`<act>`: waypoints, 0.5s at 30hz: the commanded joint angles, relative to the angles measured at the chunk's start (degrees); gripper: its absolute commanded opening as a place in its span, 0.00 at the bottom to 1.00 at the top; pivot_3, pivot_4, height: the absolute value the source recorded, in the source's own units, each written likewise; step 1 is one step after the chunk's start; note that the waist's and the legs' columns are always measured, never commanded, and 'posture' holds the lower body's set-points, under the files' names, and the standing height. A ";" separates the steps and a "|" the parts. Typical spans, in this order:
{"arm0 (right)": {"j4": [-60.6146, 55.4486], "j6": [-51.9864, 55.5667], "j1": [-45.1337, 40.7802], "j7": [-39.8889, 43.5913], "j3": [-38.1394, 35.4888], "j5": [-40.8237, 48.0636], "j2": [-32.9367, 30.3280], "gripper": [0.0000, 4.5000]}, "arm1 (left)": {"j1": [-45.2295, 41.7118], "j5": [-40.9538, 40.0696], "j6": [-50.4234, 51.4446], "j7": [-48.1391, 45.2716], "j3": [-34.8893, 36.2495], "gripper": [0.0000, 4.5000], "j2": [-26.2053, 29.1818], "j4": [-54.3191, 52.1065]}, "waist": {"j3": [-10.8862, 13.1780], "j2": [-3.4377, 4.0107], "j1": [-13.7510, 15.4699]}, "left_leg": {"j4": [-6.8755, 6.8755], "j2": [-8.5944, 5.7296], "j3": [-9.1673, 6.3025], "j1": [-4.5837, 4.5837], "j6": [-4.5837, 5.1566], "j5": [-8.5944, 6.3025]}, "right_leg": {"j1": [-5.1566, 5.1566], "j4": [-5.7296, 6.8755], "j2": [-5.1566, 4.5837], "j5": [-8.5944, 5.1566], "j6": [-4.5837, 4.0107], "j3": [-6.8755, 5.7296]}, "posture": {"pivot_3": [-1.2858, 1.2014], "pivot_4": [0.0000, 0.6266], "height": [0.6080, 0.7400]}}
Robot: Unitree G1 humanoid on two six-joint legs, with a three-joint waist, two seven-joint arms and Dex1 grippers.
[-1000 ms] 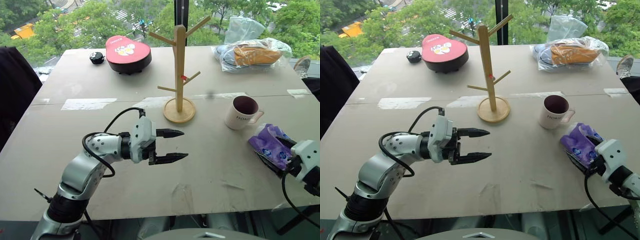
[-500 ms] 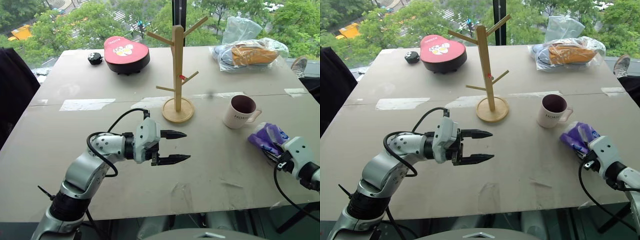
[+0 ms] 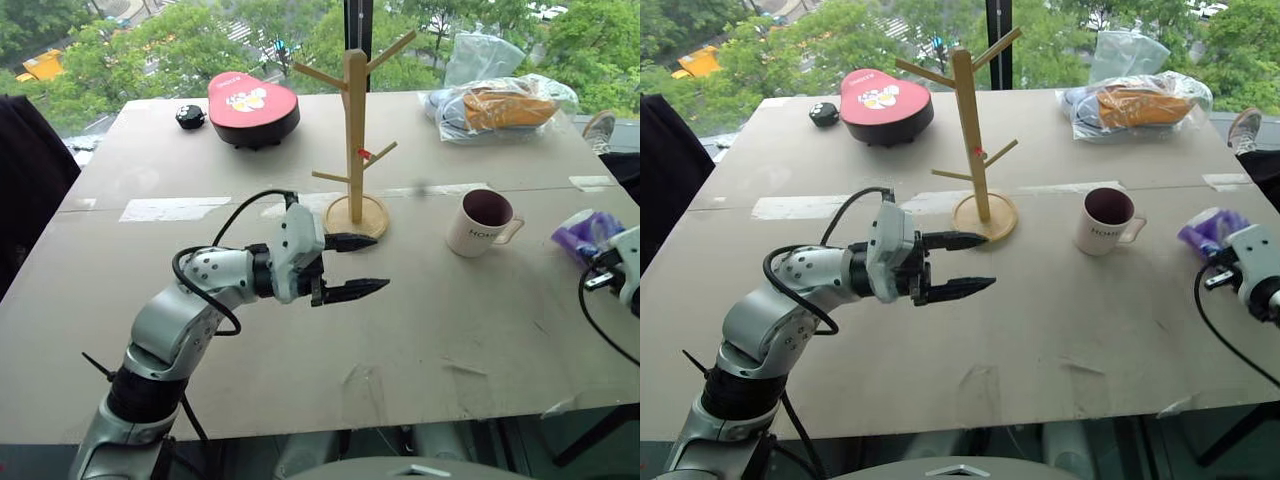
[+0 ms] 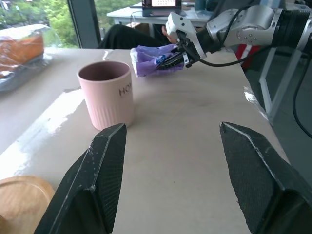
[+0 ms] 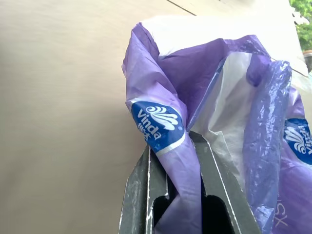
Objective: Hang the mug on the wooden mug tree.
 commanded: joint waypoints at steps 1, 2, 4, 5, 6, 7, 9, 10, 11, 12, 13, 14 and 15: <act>10.57 -5.89 -6.57 0.60 2.23 -2.87 -1.35 0.24 | -1.63 -0.90 0.69 0.92 -0.05 0.70 -0.42 -2.39 | 0.00 0.00 0.04 | -0.05 0.02 -0.01 -0.01 0.00 0.00 | 0.00 0.00 0.00 0.00 -0.01 -0.02 | 0.52 0.24 1.00; 12.96 -7.54 -8.45 0.26 2.79 -3.54 -1.51 0.32 | -1.99 -0.59 0.75 1.44 -0.19 0.70 -0.62 -2.35 | 0.01 0.00 0.04 | -0.07 0.03 0.01 -0.01 0.00 0.00 | -0.03 -0.01 -0.01 -0.01 -0.01 -0.01 | 0.52 0.24 1.00; 13.75 -9.71 -10.38 -1.38 2.00 -3.33 -1.69 0.48 | -2.60 -0.69 1.01 2.86 0.05 0.70 -1.34 -2.49 | 0.02 0.02 0.40 | -0.09 0.02 0.12 -0.18 0.00 -0.01 | -0.21 -0.06 -0.05 -0.01 -0.01 0.05 | 0.52 0.24 1.00; 12.53 -10.05 -10.23 -1.23 1.28 -2.59 -1.73 0.56 | -2.75 -0.95 1.18 3.36 0.25 0.70 -1.52 -2.69 | 0.02 0.02 0.39 | -0.07 0.01 0.14 -0.26 0.01 -0.01 | -0.29 -0.06 -0.07 0.00 0.00 0.07 | 0.52 0.24 1.00; 9.41 -8.68 -9.15 -0.32 -0.01 -0.75 -1.52 0.60 | -2.53 -1.26 1.25 3.53 0.33 0.70 -1.52 -3.13 | 0.02 0.01 0.39 | -0.05 0.01 0.15 -0.29 0.01 -0.01 | -0.31 -0.05 -0.07 0.00 0.00 0.07 | 0.52 0.24 1.00; 6.27 -7.02 -7.93 0.73 -1.13 1.10 -1.22 0.60 | -2.11 -1.36 1.14 3.46 0.27 0.70 -1.41 -3.49 | 0.02 0.02 0.40 | -0.03 0.01 0.15 -0.30 0.01 -0.01 | -0.31 -0.05 -0.07 0.00 0.01 0.07 | 0.52 0.24 1.00; -4.54 -0.19 -3.80 3.22 -3.52 6.50 -0.16 0.60 | -0.67 -1.25 0.59 2.66 0.03 0.70 -0.73 -3.85 | 0.02 0.03 0.38 | -0.03 0.01 0.14 -0.31 0.01 -0.01 | -0.32 -0.01 -0.05 0.01 0.01 0.07 | 0.52 0.24 1.00; -11.05 4.45 -1.09 3.70 -4.64 9.47 0.61 0.60 | 0.14 -0.92 0.24 2.20 -0.22 0.70 -0.31 -3.85 | 0.00 0.04 0.36 | -0.05 0.02 0.12 -0.31 0.01 -0.01 | -0.34 0.00 -0.05 0.01 0.01 0.06 | 0.52 0.24 1.00; -15.65 7.84 0.87 3.78 -5.40 11.51 1.09 0.60 | 0.67 -0.71 -0.01 1.93 -0.39 0.70 -0.03 -3.86 | 0.01 0.04 0.36 | -0.05 0.05 0.09 -0.29 0.00 -0.01 | -0.32 0.02 -0.02 0.00 0.01 0.04 | 0.52 0.24 1.00; -21.18 10.86 3.64 3.72 -5.63 13.48 1.99 0.60 | 1.10 -0.36 -0.23 1.61 -0.62 0.70 0.33 -3.81 | 0.00 0.04 0.39 | -0.06 0.05 0.07 -0.31 0.00 -0.01 | -0.34 0.02 -0.02 0.01 0.01 0.04 | 0.52 0.24 1.00; -26.53 13.34 6.40 2.56 -5.61 14.95 3.67 0.60 | 1.31 -0.12 -0.38 1.34 -0.87 0.70 0.54 -3.75 | 0.01 0.03 0.37 | -0.06 0.06 0.02 -0.31 0.00 -0.01 | -0.34 0.03 -0.01 0.00 0.01 0.02 | 0.52 0.24 1.00; -30.28 14.79 8.39 0.71 -5.47 15.78 5.91 0.60 | 1.27 0.00 -0.46 1.10 -1.19 0.70 0.67 -3.66 | 0.00 0.01 0.38 | -0.06 0.07 -0.01 -0.31 0.00 -0.01 | -0.34 0.03 0.01 0.00 0.00 0.01 | 0.52 0.24 1.00; -32.73 15.19 9.72 -1.77 -5.27 15.89 8.73 0.60 | 1.18 0.06 -0.42 0.75 -1.59 0.70 0.78 -3.60 | 0.01 0.00 0.38 | -0.02 0.07 -0.02 -0.31 0.00 -0.01 | -0.33 0.05 0.01 0.01 0.00 -0.01 | 0.52 0.24 1.00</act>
